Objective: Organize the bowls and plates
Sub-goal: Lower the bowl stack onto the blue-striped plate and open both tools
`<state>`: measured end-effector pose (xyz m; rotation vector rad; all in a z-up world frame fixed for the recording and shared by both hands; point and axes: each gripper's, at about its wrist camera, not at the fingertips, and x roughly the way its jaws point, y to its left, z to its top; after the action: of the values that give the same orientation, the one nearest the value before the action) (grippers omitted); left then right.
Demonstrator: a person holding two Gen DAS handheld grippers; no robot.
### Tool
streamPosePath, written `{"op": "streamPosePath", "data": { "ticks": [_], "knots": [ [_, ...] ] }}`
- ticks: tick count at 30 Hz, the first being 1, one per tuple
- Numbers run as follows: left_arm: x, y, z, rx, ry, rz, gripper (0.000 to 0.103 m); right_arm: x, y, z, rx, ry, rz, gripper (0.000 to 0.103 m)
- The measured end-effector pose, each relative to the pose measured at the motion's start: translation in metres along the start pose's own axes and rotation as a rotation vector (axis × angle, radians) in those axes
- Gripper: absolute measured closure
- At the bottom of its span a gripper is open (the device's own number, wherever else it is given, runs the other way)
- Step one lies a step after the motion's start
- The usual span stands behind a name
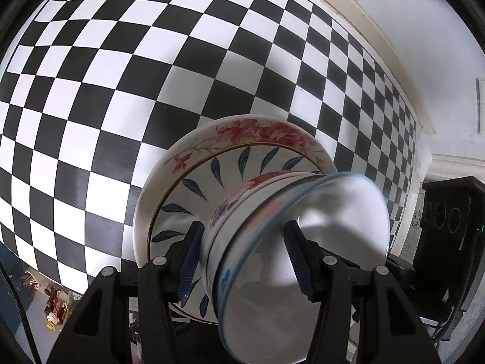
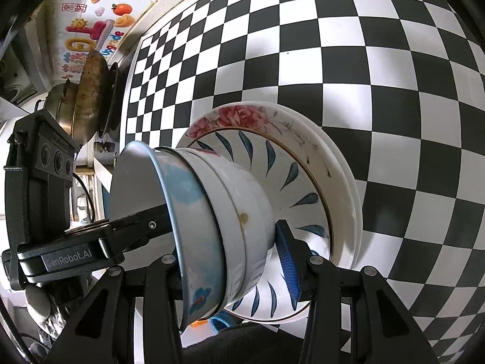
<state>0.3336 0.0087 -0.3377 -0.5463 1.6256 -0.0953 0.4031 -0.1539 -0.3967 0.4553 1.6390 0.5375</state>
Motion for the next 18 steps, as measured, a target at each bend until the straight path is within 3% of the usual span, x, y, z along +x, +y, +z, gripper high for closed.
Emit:
{"op": "streamPosePath", "data": {
  "ticks": [12, 18],
  "knots": [
    [-0.002, -0.001, 0.0, 0.002, -0.016, 0.02, 0.051, 0.003, -0.003, 0.001, 0.002, 0.007, 0.013, 0.057],
    [-0.023, -0.01, -0.013, 0.047, -0.112, 0.136, 0.051, -0.014, 0.002, -0.002, -0.024, -0.046, -0.012, 0.057]
  ]
}}
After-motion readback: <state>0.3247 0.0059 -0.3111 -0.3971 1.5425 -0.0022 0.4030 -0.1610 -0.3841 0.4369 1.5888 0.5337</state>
